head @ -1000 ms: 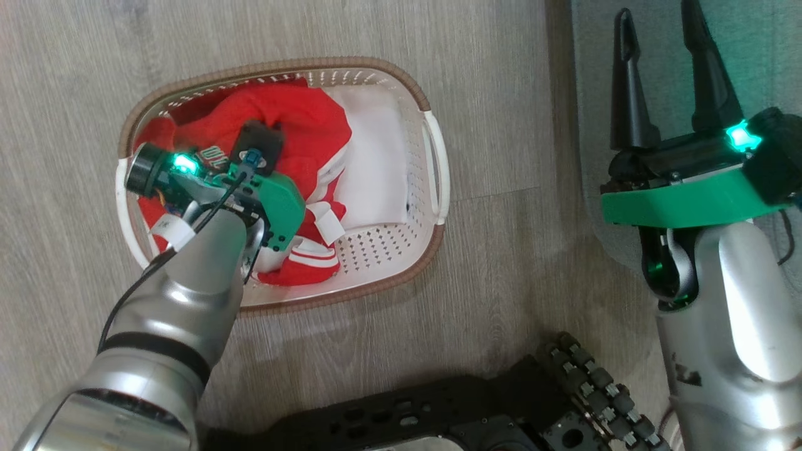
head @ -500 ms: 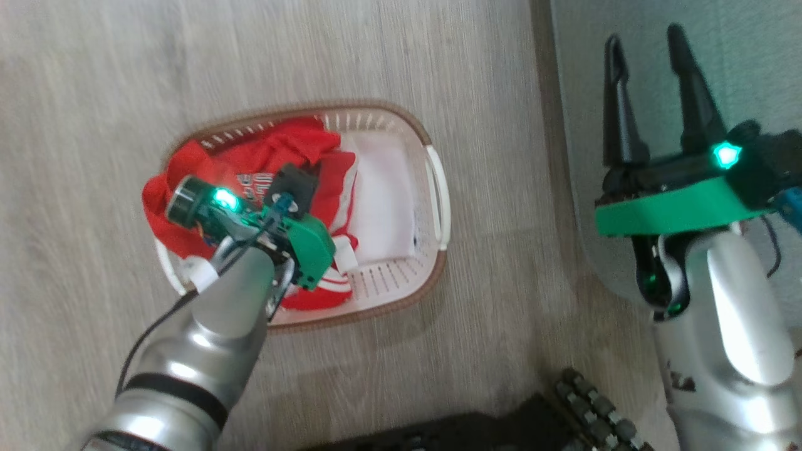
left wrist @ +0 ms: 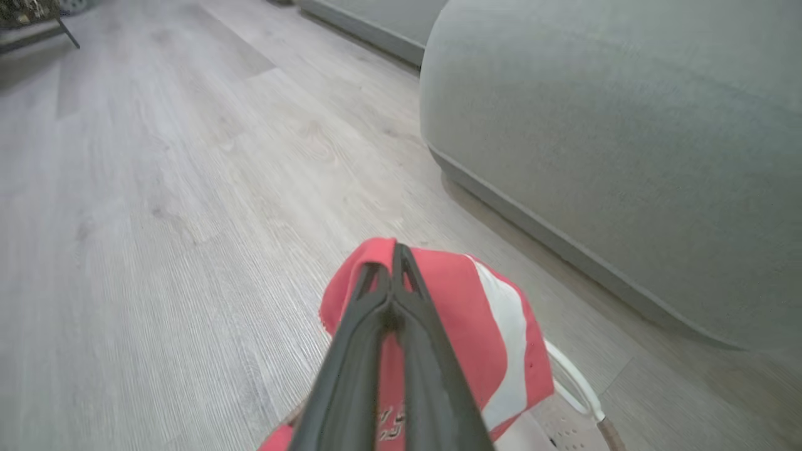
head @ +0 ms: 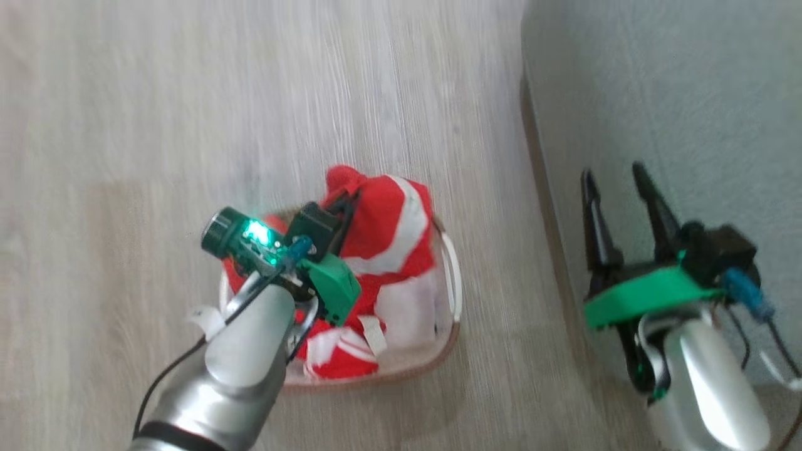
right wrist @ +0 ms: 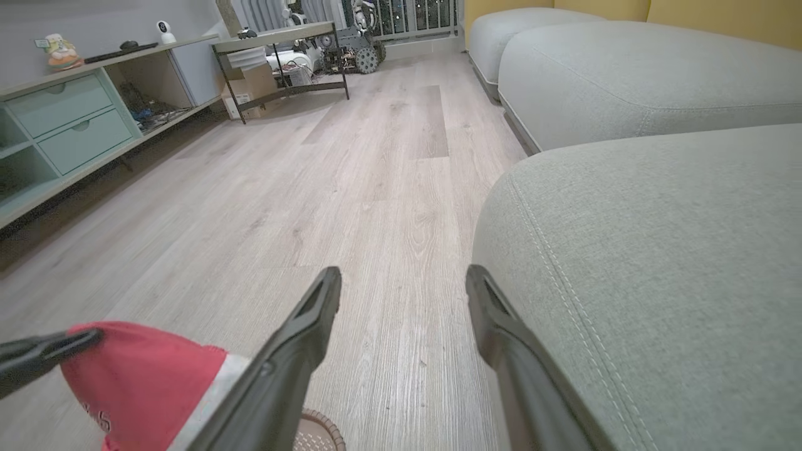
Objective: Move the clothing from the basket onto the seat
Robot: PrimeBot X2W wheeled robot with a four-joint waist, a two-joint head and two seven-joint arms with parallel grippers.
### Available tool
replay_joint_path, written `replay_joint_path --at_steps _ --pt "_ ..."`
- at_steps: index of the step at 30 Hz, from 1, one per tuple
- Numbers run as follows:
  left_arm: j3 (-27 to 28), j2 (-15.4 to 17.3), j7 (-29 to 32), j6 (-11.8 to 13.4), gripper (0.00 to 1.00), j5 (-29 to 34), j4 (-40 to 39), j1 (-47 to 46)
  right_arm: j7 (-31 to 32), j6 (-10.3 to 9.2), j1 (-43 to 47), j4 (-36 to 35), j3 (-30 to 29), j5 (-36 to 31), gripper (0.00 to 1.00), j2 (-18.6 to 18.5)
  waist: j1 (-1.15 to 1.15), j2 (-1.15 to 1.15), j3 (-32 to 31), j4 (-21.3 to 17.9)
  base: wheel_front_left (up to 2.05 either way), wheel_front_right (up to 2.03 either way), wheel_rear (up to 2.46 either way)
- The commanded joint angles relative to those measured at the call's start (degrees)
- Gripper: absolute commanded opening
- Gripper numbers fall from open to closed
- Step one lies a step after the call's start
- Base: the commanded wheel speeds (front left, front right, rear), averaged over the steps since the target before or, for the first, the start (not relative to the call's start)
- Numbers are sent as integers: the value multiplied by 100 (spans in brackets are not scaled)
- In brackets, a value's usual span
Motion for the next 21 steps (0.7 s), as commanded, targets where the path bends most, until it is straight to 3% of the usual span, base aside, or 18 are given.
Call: replay_joint_path --at_steps 1,13,21 --pt "113 114 -72 -18 0 -62 -225 22 -54 -1 99 -131 109 -46 100 -12 0 -1 -754 141 0 0 0" --pt "156 85 -72 -146 0 -253 -827 148 -54 -1 808 209 268 -90 100 -12 0 -1 -2204 222 0 0 0" --pt "196 42 -72 -147 0 -346 -1055 -261 -54 -1 797 399 1098 97 100 -12 0 -1 -2555 336 0 0 0"
